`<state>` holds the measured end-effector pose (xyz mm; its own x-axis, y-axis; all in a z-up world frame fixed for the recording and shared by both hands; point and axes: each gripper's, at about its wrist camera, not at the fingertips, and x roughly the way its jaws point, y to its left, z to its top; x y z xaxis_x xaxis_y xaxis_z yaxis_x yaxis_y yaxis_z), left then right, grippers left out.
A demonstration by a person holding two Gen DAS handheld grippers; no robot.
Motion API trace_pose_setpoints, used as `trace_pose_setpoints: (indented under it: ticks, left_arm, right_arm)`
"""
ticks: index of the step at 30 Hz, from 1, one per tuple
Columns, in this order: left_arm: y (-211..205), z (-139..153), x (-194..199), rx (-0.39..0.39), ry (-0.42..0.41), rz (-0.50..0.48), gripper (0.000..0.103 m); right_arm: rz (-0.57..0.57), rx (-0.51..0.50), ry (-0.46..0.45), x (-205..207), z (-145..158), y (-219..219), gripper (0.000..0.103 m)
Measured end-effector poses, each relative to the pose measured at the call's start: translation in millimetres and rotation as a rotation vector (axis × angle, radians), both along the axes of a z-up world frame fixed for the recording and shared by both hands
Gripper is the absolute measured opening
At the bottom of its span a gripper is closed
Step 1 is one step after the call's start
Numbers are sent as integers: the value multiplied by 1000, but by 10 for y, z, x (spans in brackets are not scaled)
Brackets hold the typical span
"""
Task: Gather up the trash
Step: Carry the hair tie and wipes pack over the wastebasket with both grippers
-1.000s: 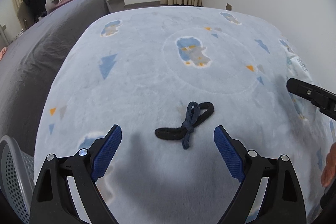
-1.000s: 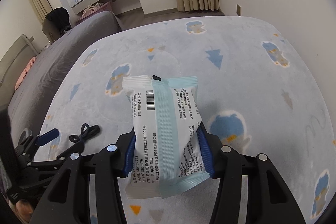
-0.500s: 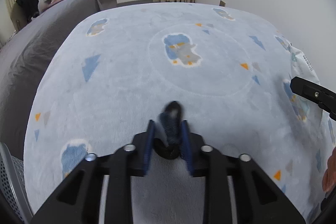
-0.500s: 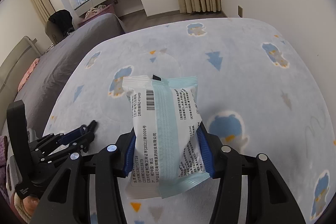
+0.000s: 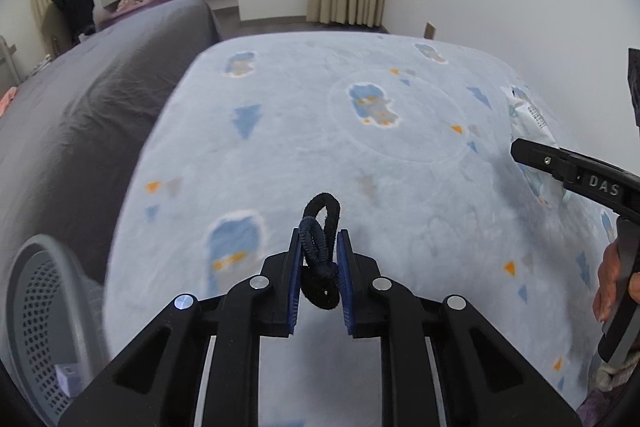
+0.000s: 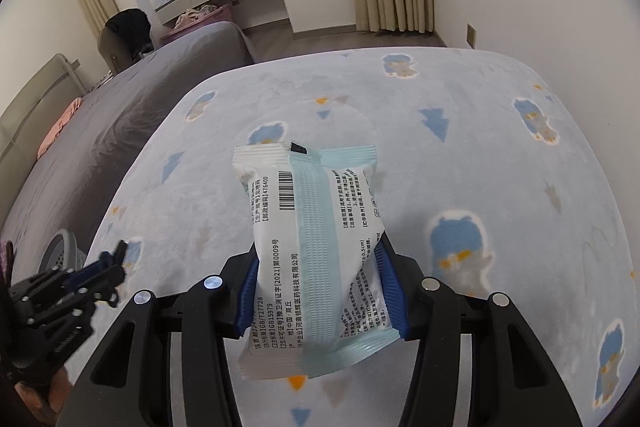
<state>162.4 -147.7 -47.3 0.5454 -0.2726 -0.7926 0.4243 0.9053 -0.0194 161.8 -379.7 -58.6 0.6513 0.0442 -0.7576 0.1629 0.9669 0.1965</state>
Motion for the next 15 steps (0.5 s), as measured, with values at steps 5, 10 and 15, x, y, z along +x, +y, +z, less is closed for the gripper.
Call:
trace_pose_setpoints:
  ticks: [5, 10, 15]
  left_arm:
    - [596, 246, -242, -2, -44, 74, 17]
    - [1233, 390, -425, -2, -64, 154, 17]
    - [1856, 461, -568, 7, -69, 239, 17]
  right_arm:
    - [65, -12, -21, -66, 127, 477, 50]
    - [122, 26, -46, -189, 181, 1076, 50]
    - [206, 93, -49, -246, 118, 1852, 50]
